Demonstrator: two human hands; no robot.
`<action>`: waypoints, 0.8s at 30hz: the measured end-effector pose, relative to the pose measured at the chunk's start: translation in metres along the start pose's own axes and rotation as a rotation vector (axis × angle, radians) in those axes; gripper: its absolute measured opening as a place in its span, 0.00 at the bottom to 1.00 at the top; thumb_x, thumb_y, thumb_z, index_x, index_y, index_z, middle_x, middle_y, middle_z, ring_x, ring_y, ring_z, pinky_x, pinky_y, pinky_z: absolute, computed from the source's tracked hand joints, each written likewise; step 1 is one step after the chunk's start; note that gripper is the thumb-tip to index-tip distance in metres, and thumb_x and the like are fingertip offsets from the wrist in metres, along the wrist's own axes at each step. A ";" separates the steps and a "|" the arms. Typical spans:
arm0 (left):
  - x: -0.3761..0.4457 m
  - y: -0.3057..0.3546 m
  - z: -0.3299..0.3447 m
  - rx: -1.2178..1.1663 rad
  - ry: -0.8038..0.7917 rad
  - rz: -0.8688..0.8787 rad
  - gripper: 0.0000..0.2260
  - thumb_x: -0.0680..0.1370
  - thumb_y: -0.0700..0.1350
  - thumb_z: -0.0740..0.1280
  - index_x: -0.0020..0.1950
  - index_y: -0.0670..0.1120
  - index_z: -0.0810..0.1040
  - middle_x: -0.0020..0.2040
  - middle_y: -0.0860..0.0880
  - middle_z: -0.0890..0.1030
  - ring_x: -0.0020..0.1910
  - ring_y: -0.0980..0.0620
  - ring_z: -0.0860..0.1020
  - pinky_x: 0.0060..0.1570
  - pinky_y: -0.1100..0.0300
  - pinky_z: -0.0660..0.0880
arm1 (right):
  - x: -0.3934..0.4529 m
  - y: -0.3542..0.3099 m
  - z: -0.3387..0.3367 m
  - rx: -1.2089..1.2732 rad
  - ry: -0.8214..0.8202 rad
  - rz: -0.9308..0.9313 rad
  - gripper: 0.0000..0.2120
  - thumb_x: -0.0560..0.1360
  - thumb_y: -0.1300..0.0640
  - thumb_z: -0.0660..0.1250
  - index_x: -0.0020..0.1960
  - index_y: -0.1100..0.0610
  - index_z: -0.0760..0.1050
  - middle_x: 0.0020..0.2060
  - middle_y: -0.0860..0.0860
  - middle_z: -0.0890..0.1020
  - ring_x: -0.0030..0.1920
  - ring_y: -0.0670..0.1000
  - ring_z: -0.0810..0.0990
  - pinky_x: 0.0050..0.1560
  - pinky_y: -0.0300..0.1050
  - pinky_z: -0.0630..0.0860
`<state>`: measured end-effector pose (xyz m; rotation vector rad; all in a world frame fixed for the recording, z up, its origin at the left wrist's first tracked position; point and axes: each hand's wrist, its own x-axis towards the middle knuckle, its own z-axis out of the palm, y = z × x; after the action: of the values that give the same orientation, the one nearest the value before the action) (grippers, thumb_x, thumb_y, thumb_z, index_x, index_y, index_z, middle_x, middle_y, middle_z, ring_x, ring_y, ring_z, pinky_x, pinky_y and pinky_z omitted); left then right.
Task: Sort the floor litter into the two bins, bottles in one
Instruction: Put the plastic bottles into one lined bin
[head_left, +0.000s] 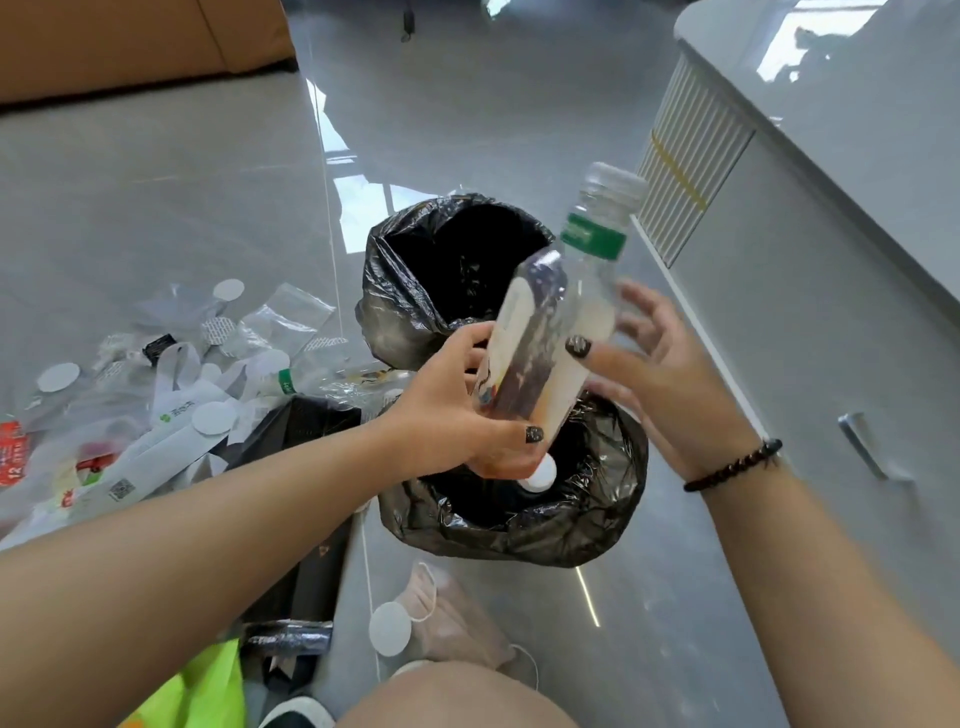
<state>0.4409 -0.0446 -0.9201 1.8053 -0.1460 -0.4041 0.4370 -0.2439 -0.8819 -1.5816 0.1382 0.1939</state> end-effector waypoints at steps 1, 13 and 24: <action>0.000 -0.001 0.000 0.024 -0.021 0.022 0.39 0.65 0.37 0.80 0.70 0.55 0.66 0.58 0.51 0.77 0.52 0.62 0.78 0.48 0.66 0.77 | 0.007 -0.007 0.002 -0.034 -0.017 -0.074 0.38 0.60 0.51 0.78 0.66 0.47 0.67 0.59 0.46 0.78 0.57 0.50 0.80 0.58 0.56 0.77; 0.005 -0.033 -0.011 0.422 -0.118 -0.112 0.53 0.72 0.50 0.74 0.78 0.51 0.33 0.78 0.51 0.58 0.76 0.52 0.57 0.72 0.57 0.60 | 0.020 0.001 0.013 -0.304 0.250 -0.387 0.30 0.63 0.55 0.80 0.55 0.39 0.67 0.52 0.38 0.77 0.55 0.47 0.80 0.59 0.46 0.77; 0.000 -0.062 0.002 1.209 -0.253 0.099 0.18 0.79 0.46 0.62 0.69 0.47 0.67 0.63 0.48 0.67 0.60 0.45 0.69 0.50 0.50 0.75 | 0.042 0.061 0.031 -0.321 0.358 -0.216 0.36 0.54 0.39 0.80 0.55 0.57 0.75 0.49 0.51 0.82 0.48 0.48 0.82 0.50 0.49 0.81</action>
<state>0.4331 -0.0294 -0.9802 2.8973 -0.7842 -0.5208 0.4643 -0.2123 -0.9507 -1.9270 0.2206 -0.2505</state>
